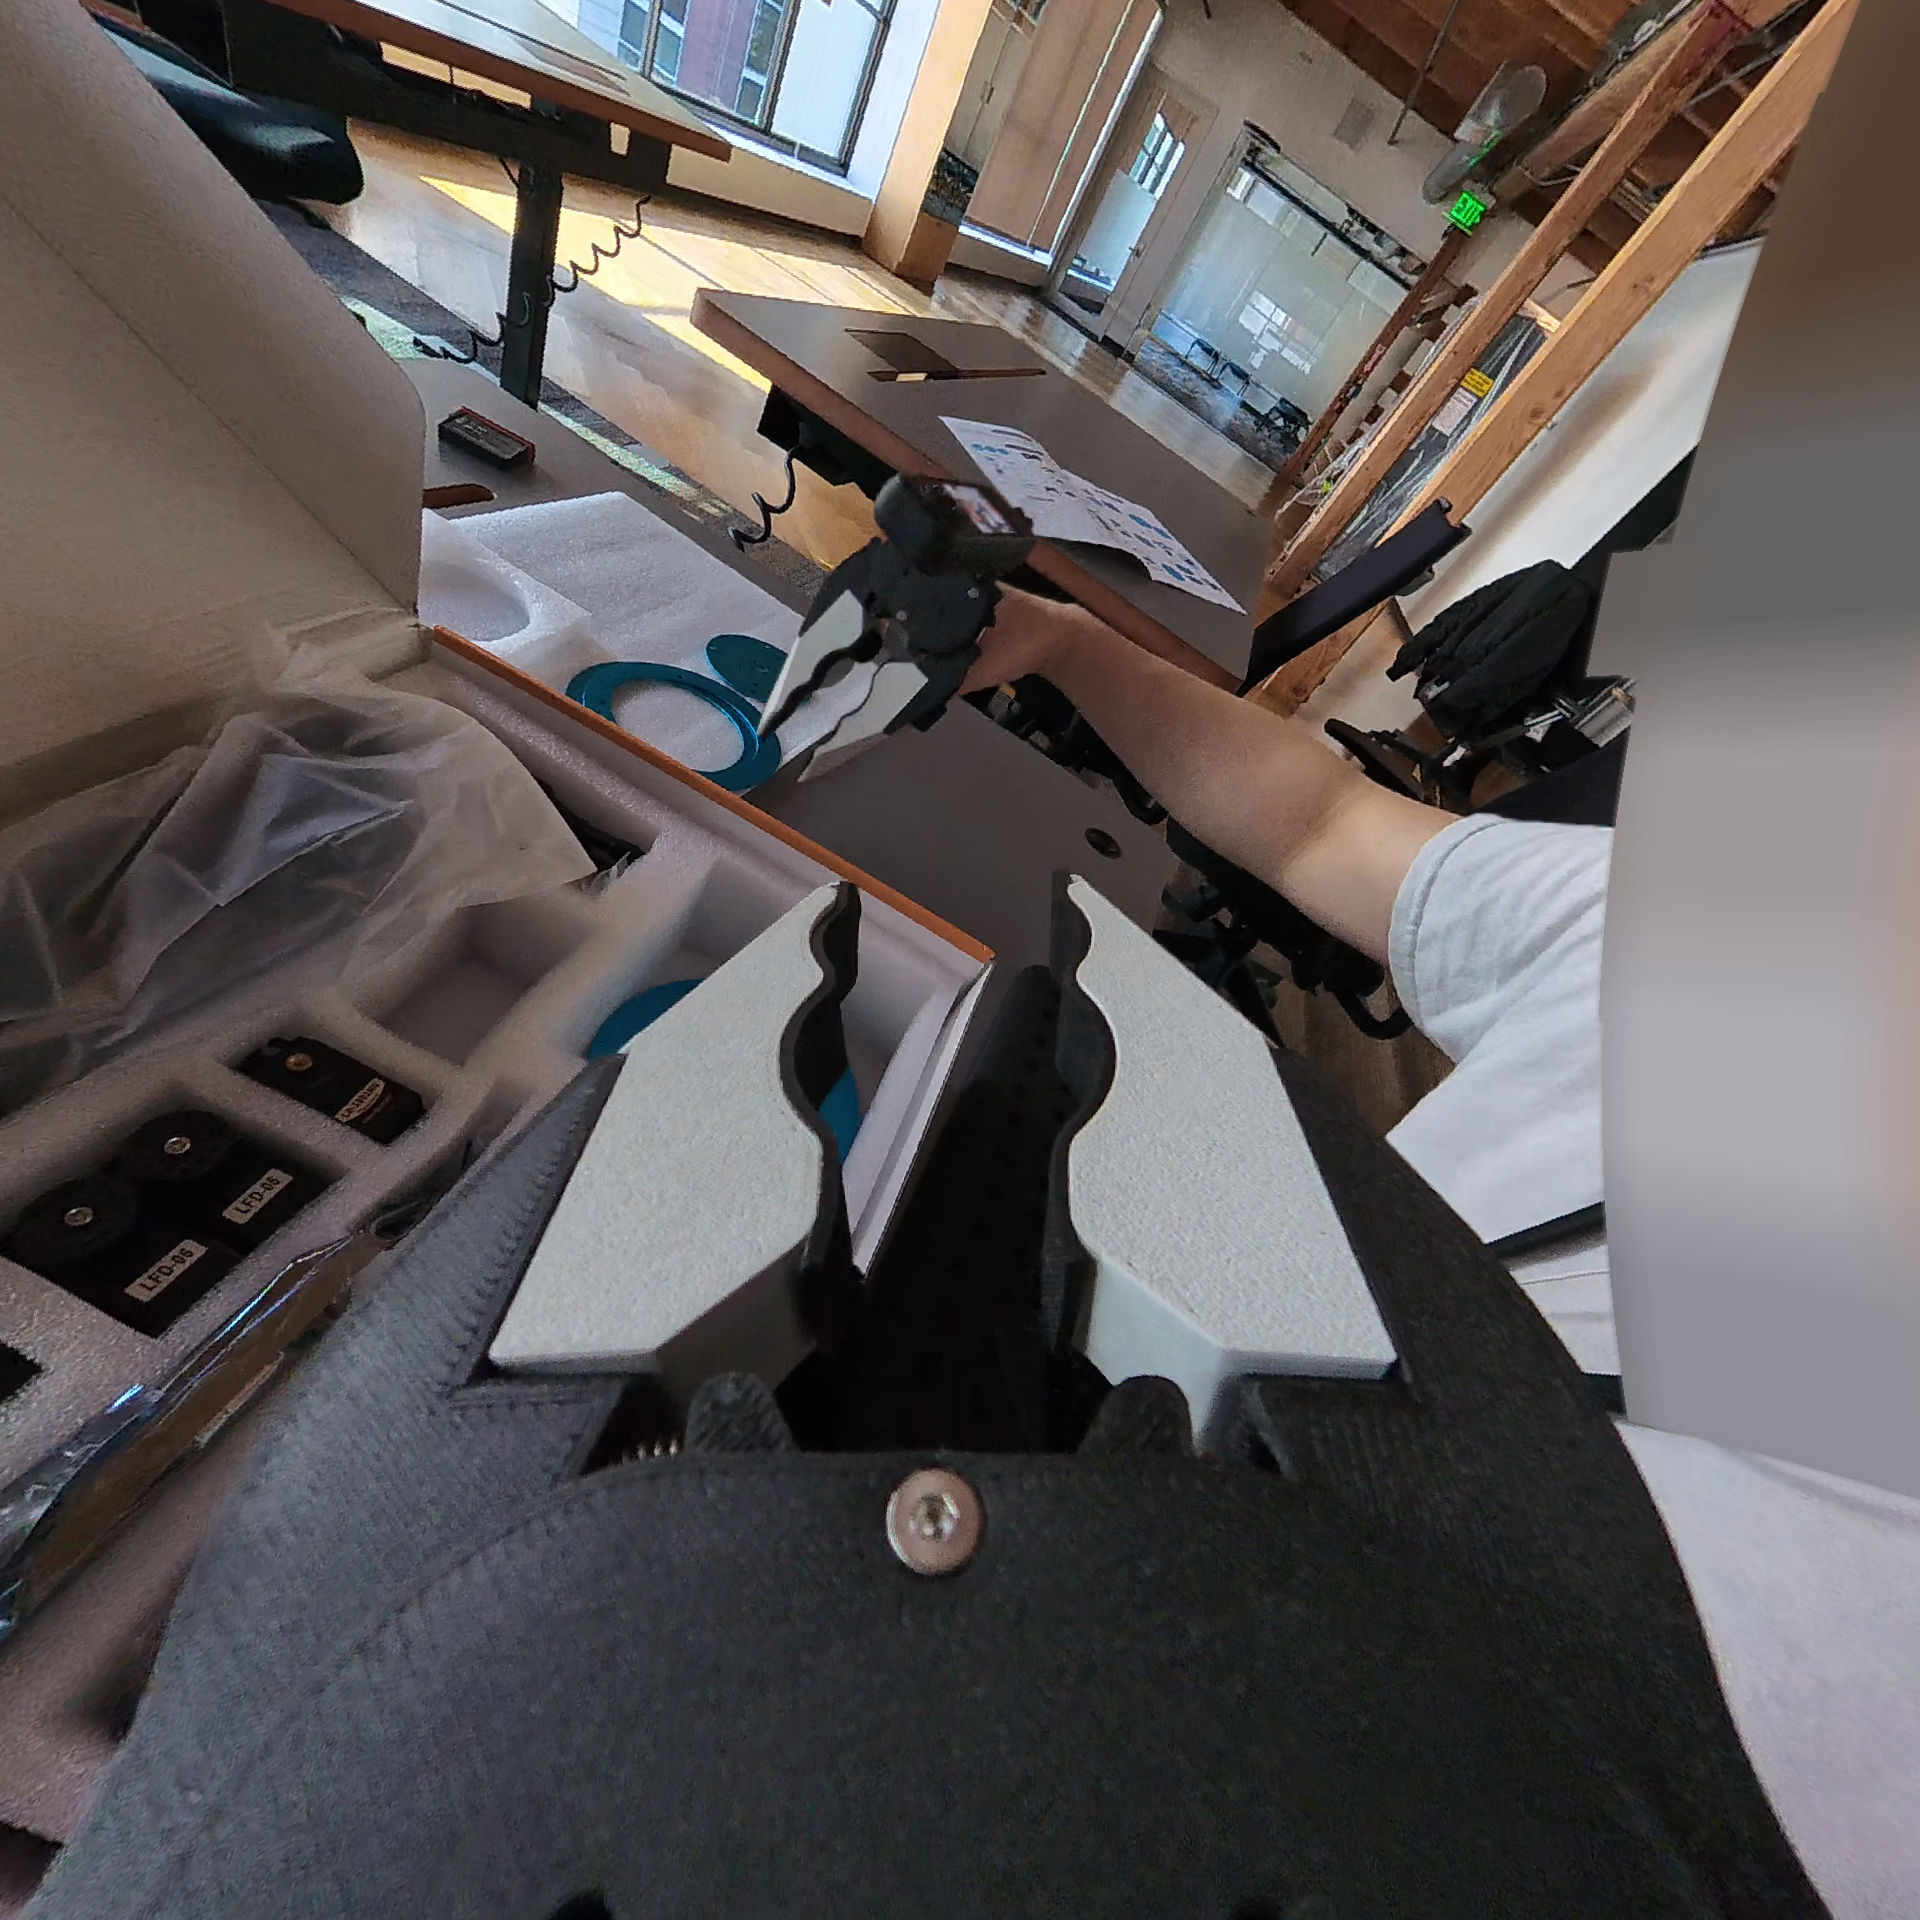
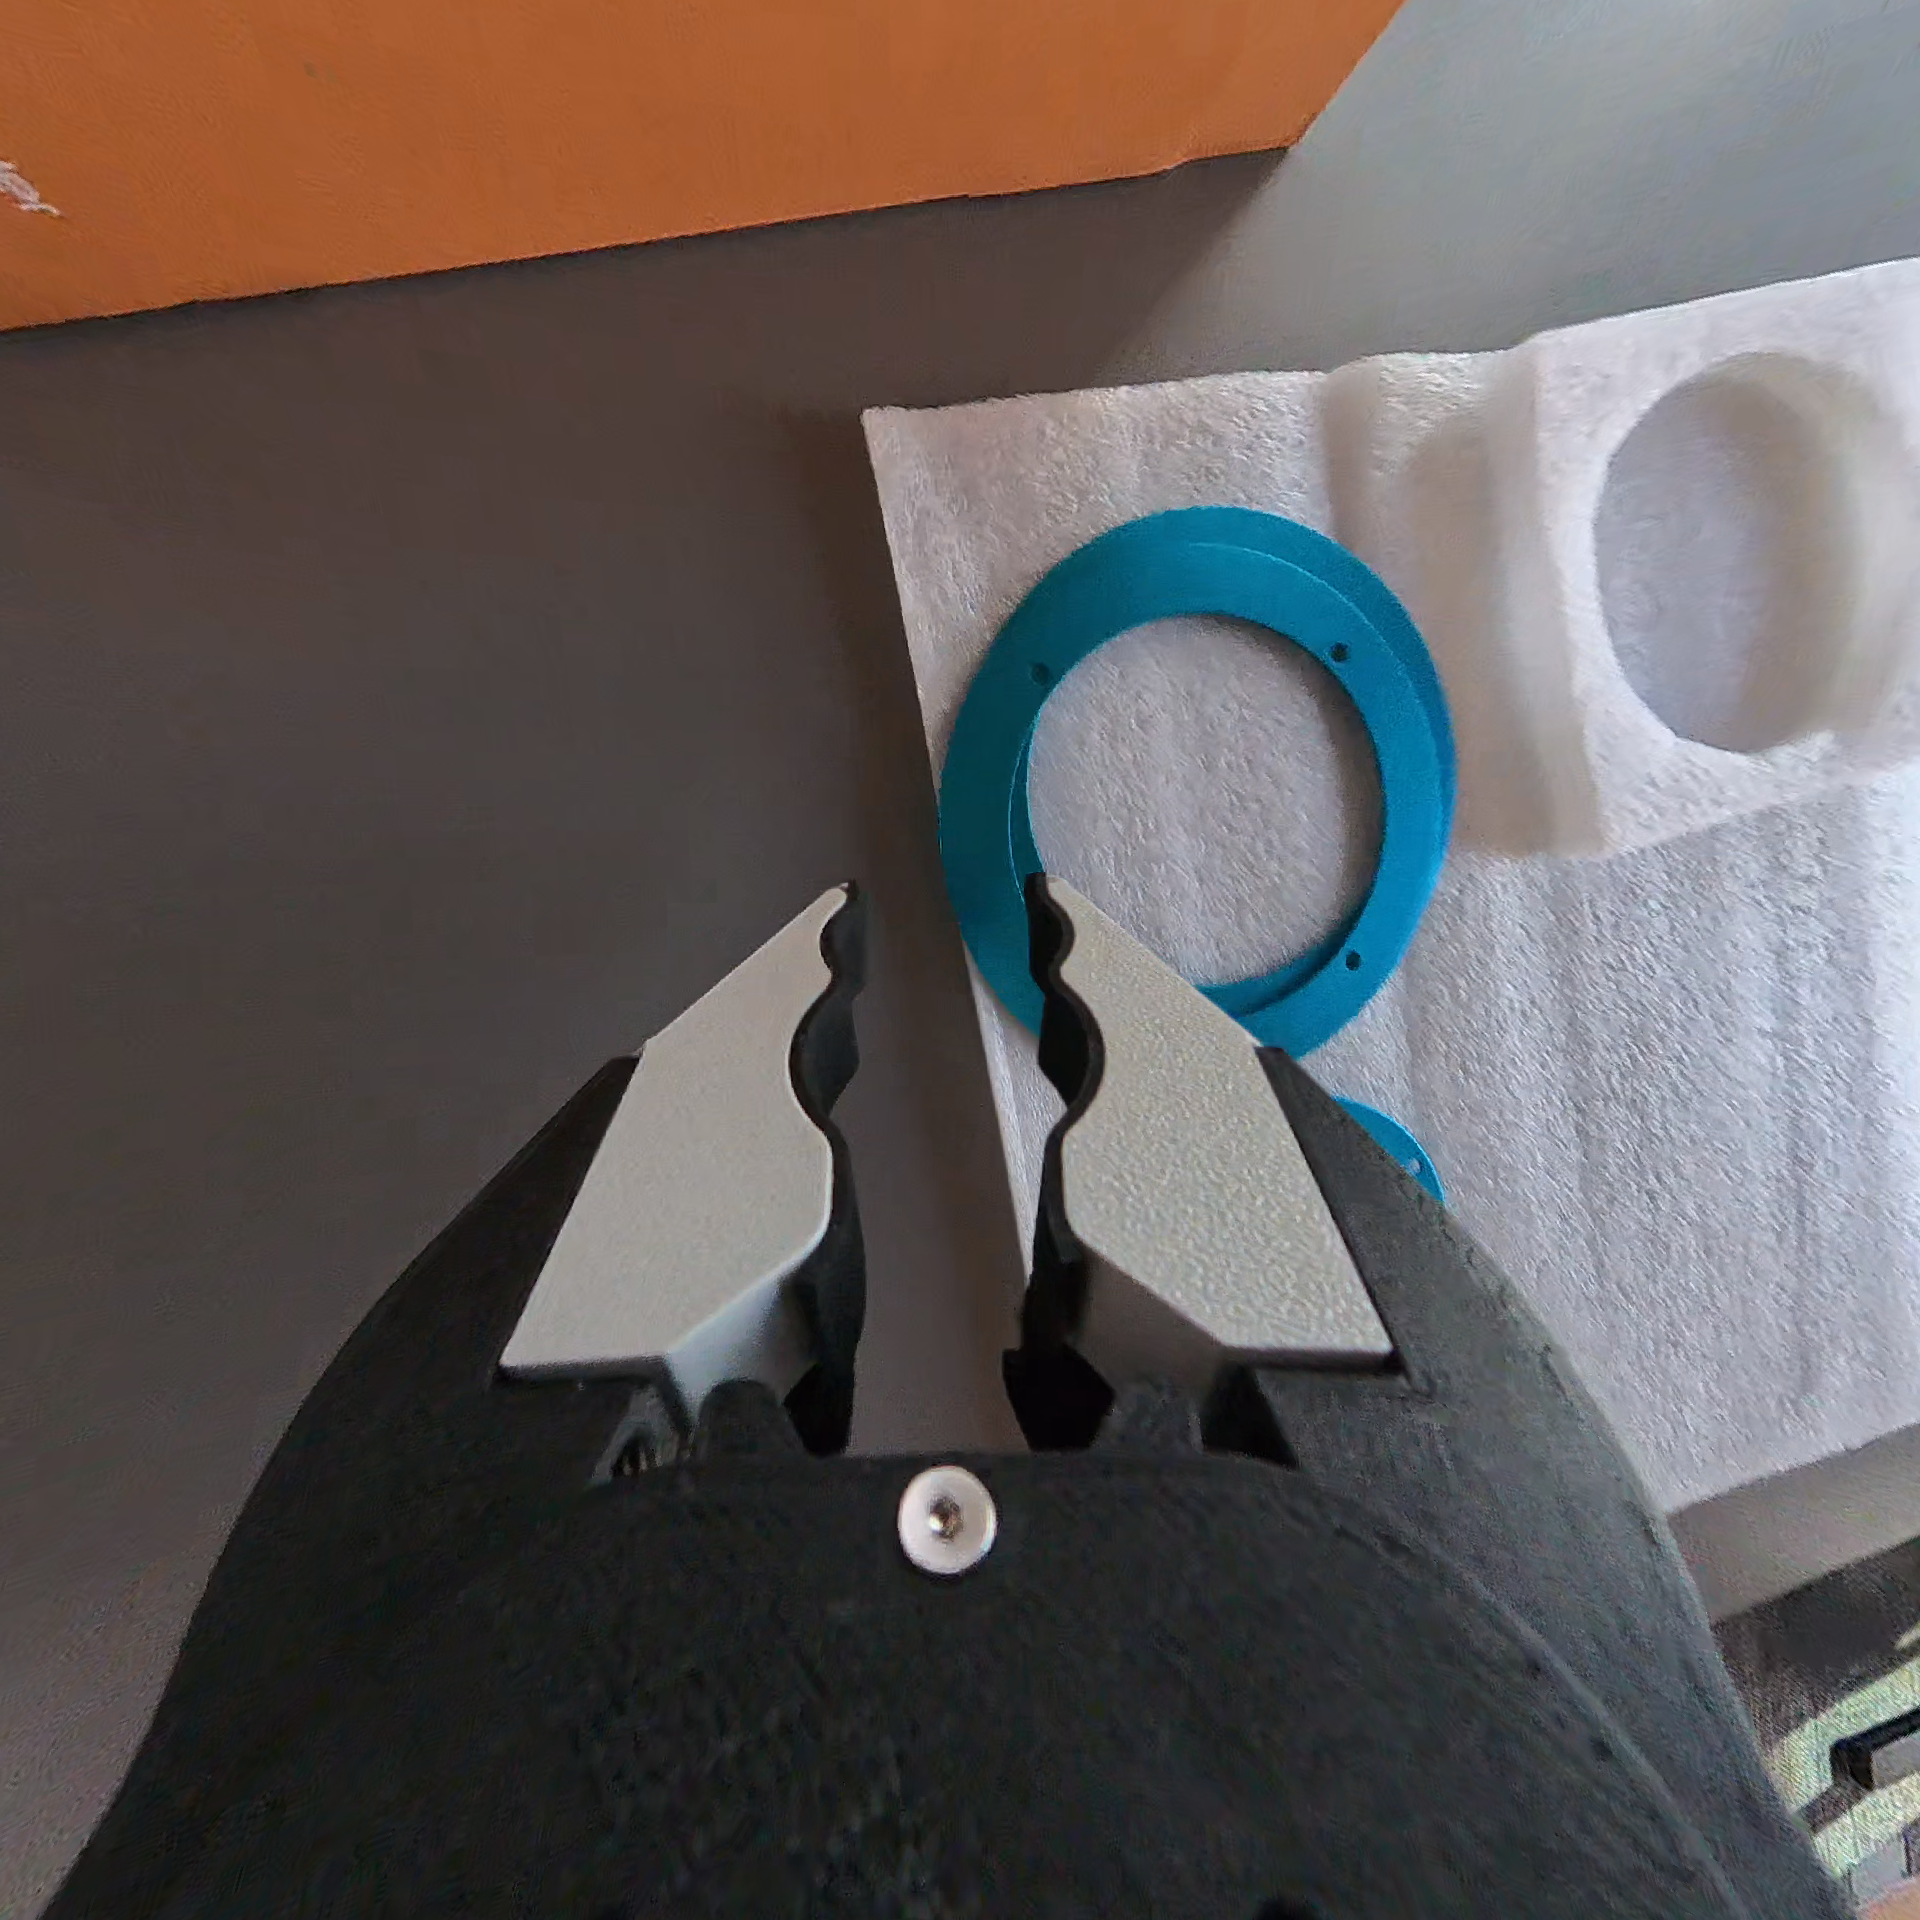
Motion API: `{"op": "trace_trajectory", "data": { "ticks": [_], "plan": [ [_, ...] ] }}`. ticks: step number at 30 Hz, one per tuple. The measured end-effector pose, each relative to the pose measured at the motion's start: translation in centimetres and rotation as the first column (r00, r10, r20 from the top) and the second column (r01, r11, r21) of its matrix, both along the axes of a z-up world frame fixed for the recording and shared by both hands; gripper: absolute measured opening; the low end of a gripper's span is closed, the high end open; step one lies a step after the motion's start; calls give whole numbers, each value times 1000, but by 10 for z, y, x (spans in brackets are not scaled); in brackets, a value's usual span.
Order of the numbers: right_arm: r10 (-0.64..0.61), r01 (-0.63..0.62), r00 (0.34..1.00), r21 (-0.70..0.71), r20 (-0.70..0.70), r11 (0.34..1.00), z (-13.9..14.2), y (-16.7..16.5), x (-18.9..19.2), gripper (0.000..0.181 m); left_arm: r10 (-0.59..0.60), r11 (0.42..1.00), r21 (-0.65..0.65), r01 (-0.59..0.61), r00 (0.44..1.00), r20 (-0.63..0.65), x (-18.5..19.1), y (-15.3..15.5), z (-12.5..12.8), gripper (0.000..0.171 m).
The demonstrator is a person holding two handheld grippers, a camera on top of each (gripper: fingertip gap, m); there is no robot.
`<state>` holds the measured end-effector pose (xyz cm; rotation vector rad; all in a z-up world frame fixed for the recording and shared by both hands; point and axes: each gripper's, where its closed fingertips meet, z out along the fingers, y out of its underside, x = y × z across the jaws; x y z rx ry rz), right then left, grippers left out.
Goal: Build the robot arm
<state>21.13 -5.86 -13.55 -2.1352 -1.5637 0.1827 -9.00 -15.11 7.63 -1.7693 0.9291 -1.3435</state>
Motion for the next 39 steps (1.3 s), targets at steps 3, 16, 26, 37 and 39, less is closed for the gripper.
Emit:
{"op": "trace_trajectory", "data": {
  "ticks": [3,16,26,37,39],
  "plan": [
    [-14,15,1000,-4,21,1000,-9,10,-5,30,-4,1000,-2,4,1000,5,3,-1,0,36],
    [-3,13,995,-101,101,995,-20,11,-5,14,-11,1000,-9,11,1000,10,1,-5,1,36],
    [-109,49,955,-212,-277,976,31,13,-21,5,-7,1000,5,7,1000,10,-4,-6,5,36],
    [-188,245,865,64,-466,967,90,78,9,1,-24,1000,8,24,999,21,0,-9,10,35],
    [-182,256,877,113,-445,960,92,87,13,1,-23,1000,9,23,999,23,1,-9,12,35]
  ]
}}
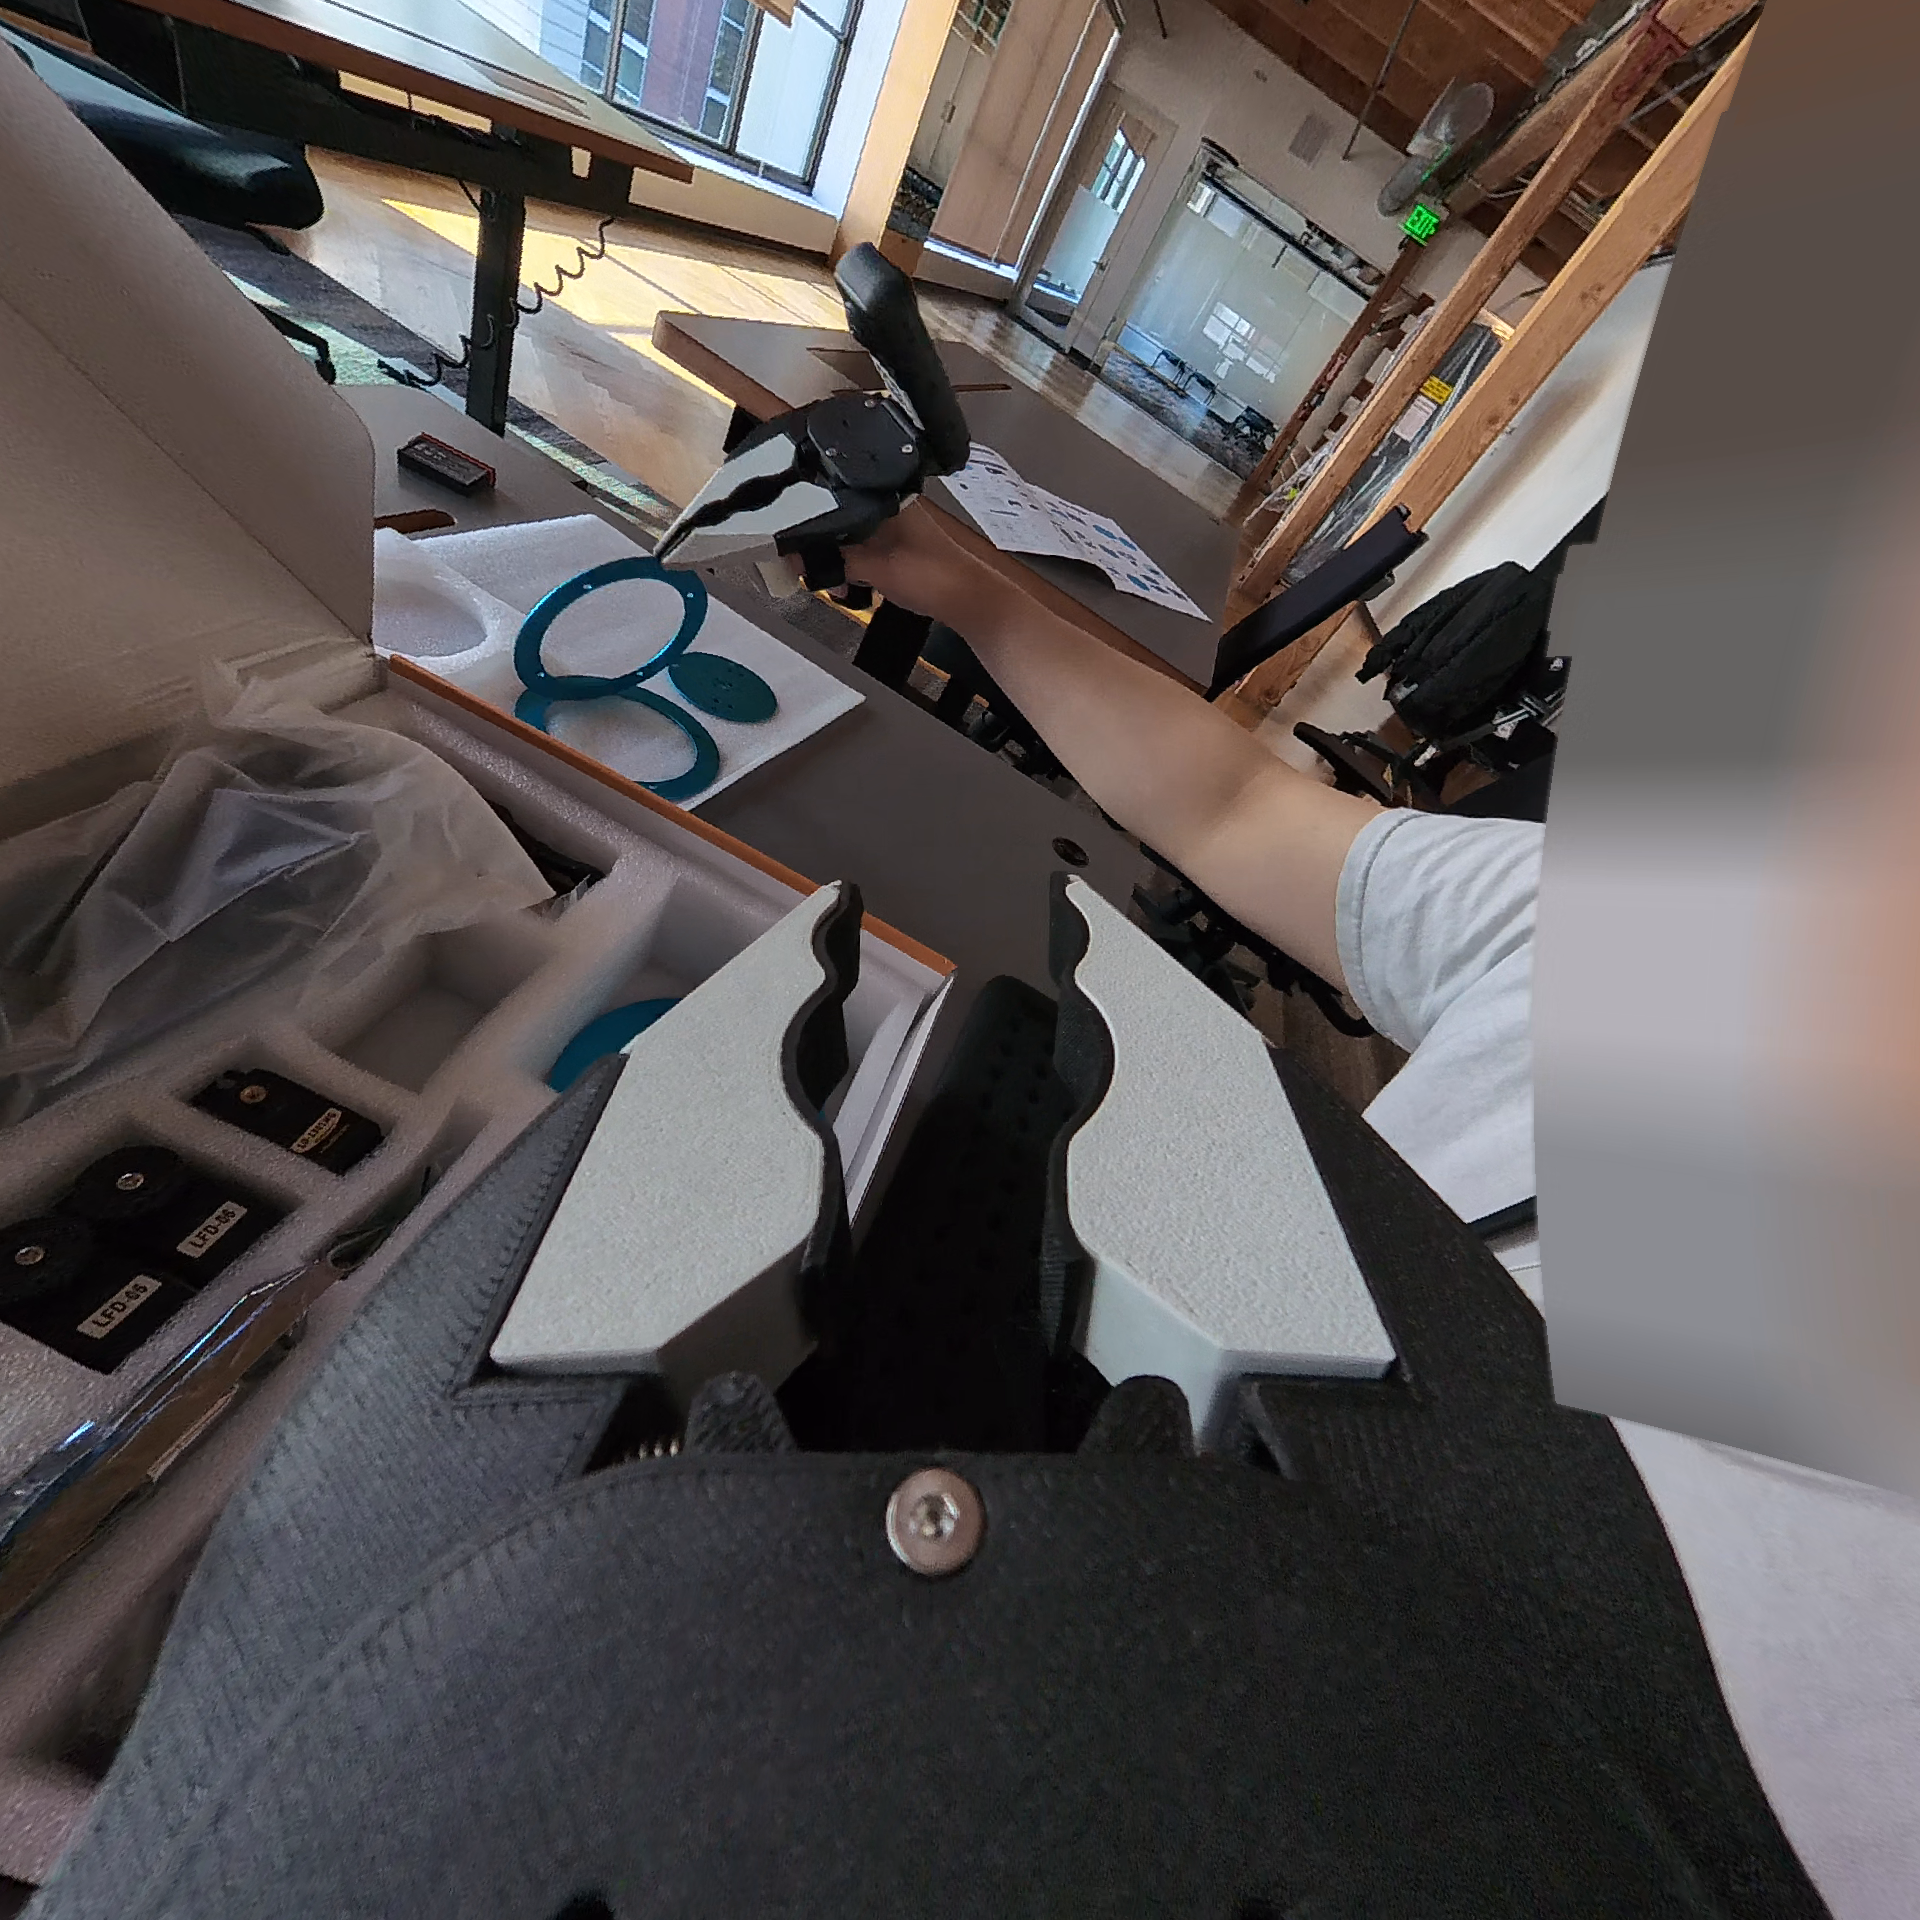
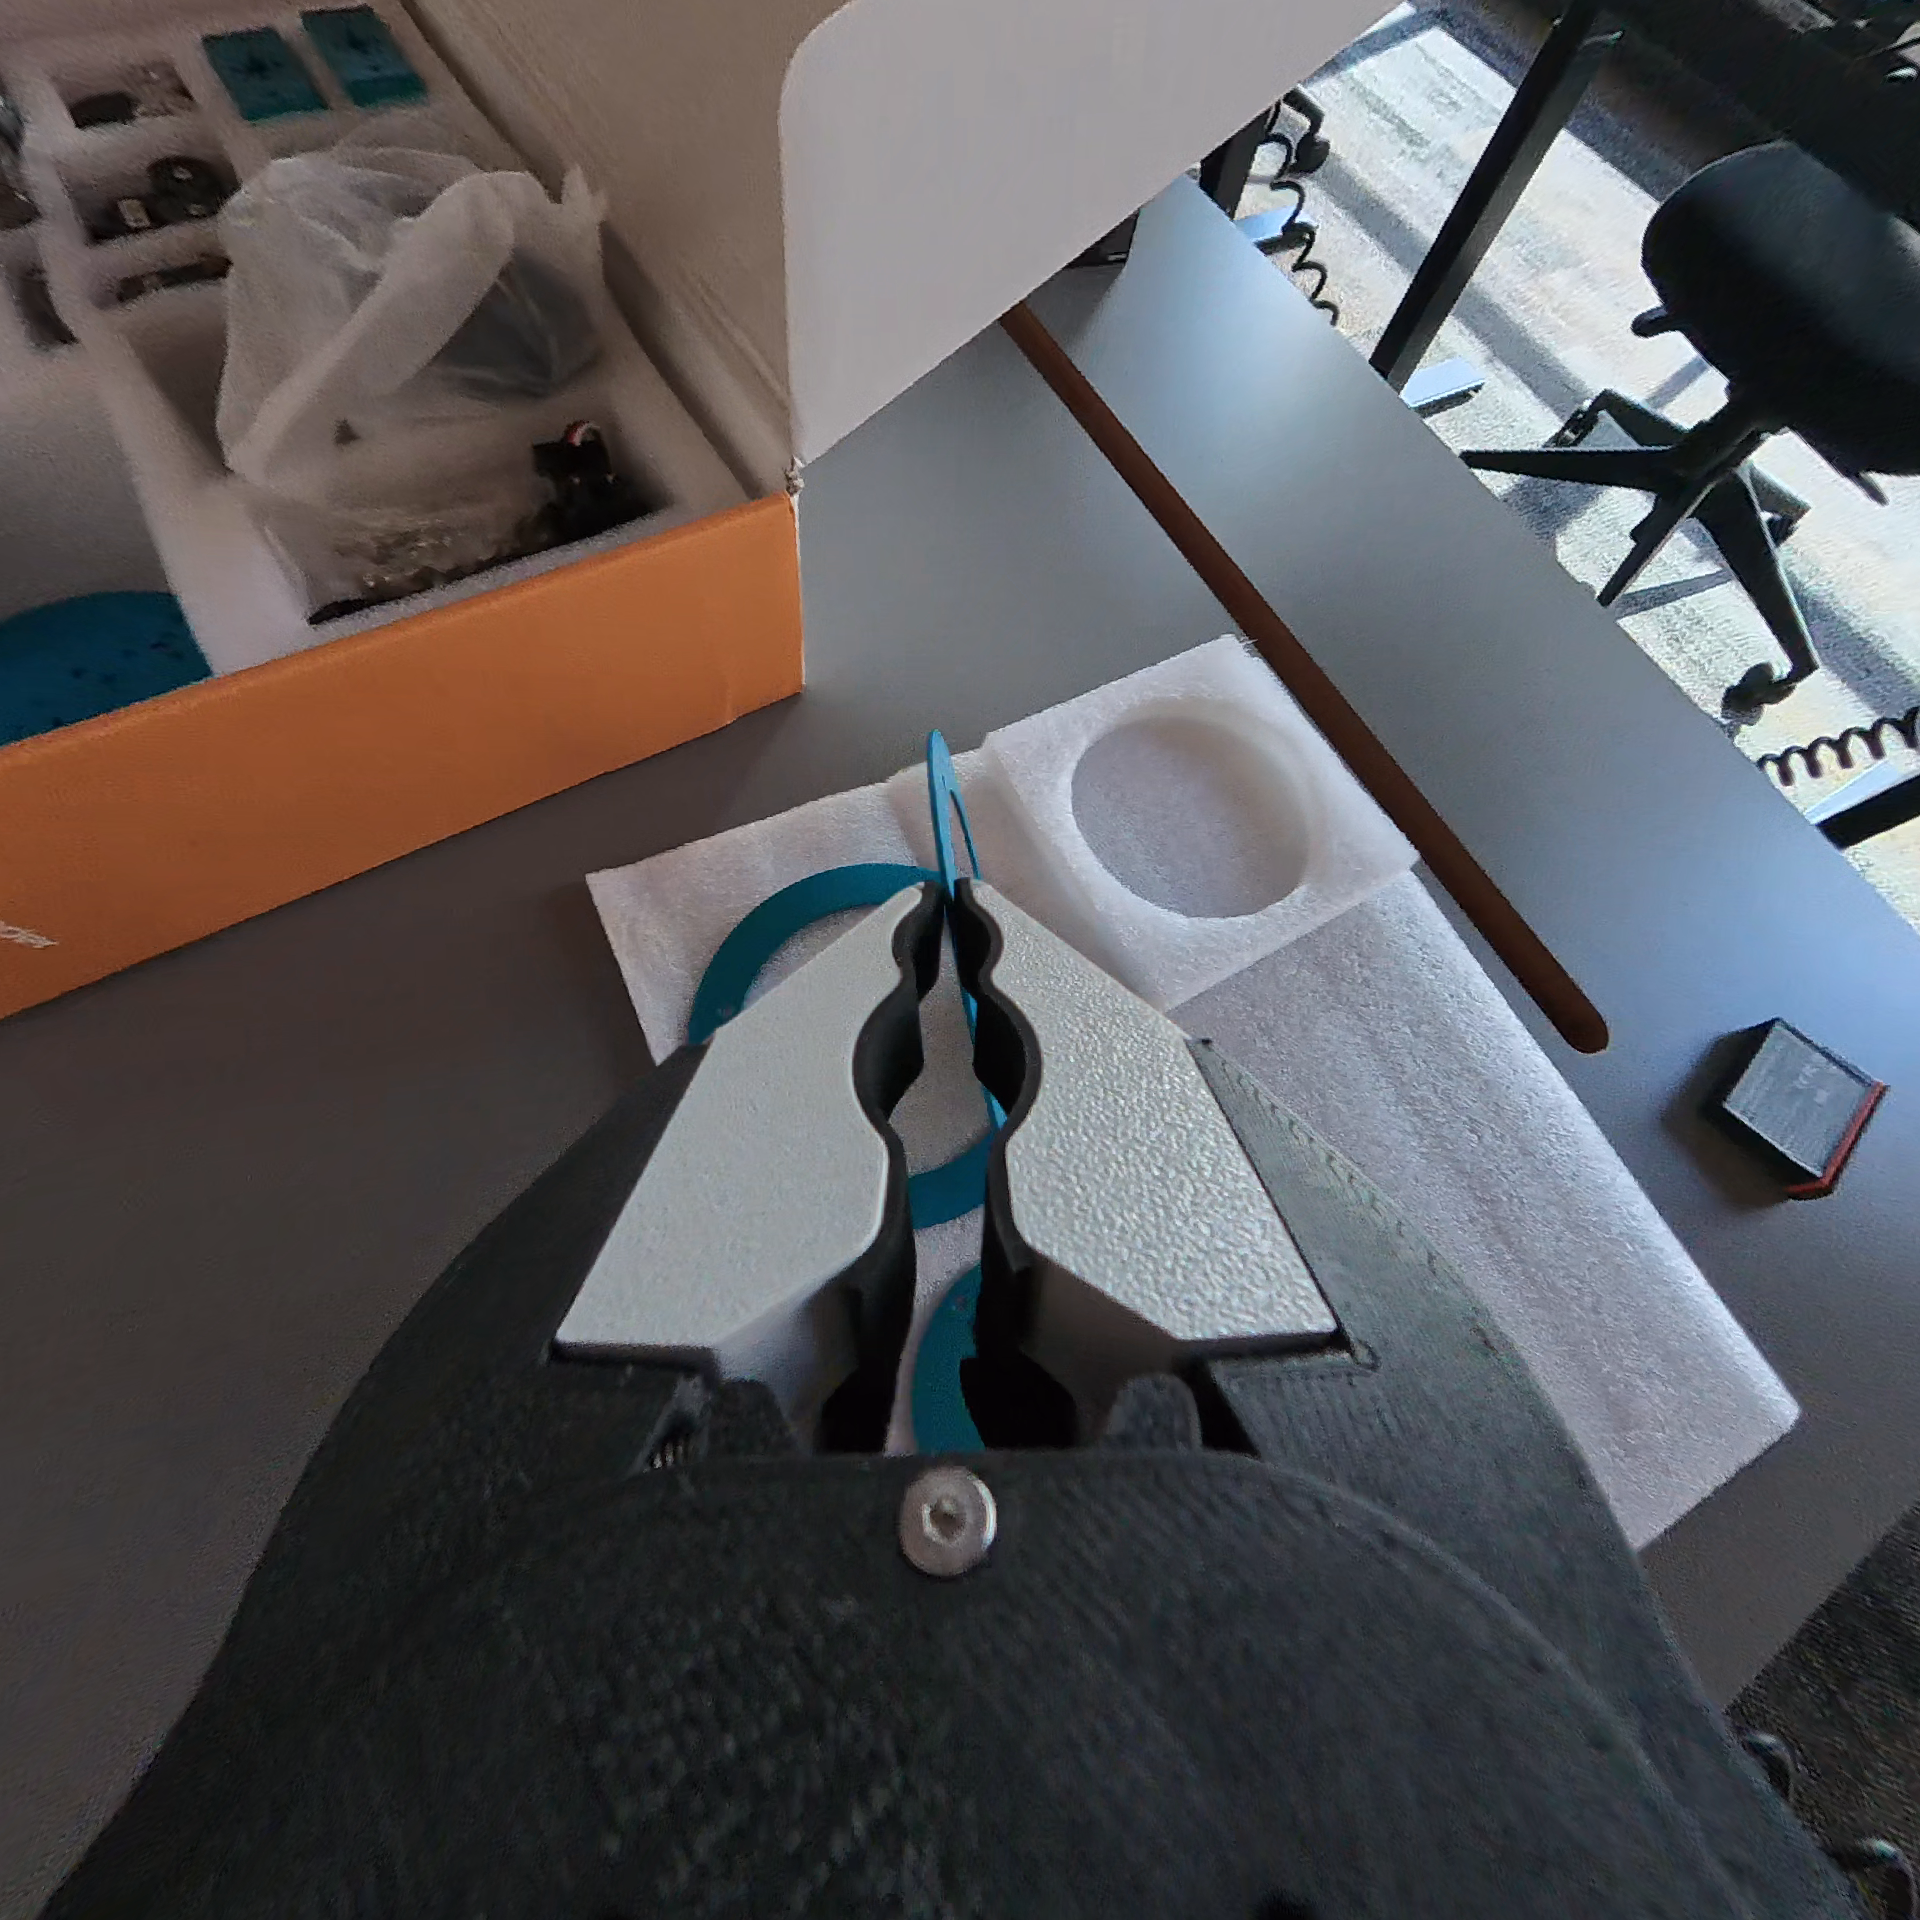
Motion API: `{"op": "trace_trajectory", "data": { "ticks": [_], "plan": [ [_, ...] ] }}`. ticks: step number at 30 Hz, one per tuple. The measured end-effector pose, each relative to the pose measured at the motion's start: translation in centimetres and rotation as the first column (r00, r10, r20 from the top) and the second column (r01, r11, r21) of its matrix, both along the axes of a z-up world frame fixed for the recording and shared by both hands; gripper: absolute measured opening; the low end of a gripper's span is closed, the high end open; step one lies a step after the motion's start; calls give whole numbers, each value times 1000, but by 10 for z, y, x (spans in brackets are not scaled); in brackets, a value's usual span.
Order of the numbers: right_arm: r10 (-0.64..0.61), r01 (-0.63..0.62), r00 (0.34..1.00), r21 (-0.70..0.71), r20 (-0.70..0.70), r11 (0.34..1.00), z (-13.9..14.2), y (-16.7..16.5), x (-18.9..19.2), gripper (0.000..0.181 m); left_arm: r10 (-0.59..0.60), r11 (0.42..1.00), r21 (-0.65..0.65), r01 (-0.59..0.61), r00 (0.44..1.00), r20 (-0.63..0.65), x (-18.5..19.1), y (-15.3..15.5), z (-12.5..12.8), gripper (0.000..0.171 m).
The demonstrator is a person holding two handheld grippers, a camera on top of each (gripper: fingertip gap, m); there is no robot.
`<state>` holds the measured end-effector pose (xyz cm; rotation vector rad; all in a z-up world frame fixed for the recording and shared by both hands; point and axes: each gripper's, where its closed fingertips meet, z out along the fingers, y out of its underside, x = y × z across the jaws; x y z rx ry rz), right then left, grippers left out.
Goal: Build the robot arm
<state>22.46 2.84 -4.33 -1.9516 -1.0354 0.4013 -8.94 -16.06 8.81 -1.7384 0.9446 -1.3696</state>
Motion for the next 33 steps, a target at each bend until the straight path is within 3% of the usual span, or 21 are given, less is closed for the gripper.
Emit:
{"op": "trace_trajectory", "data": {
  "ticks": [8,13,16,21,25,29,33],
  "plan": [
    [11,-4,991,-54,131,999,-16,15,10,0,11,1000,5,-11,1000,-13,0,2,0,35],
    [-41,0,949,130,311,992,15,25,35,0,16,1000,-11,-17,999,-27,-2,4,-5,35],
    [-160,38,883,273,441,961,24,43,67,0,24,1000,-15,-25,999,-32,-3,5,-7,35],
    [-323,-66,661,482,677,874,-20,67,103,0,33,999,-18,-33,999,-26,1,7,-5,35],
    [-357,-161,562,522,746,838,-57,70,102,0,32,999,-14,-33,998,-45,5,6,-5,35],
    [-345,-166,559,509,754,844,-77,70,104,0,31,1000,-3,-31,997,-64,8,4,-3,34],
    [-282,-109,602,427,747,898,-84,63,104,3,23,1000,2,-23,997,-68,12,2,-1,34]
  ]
}}
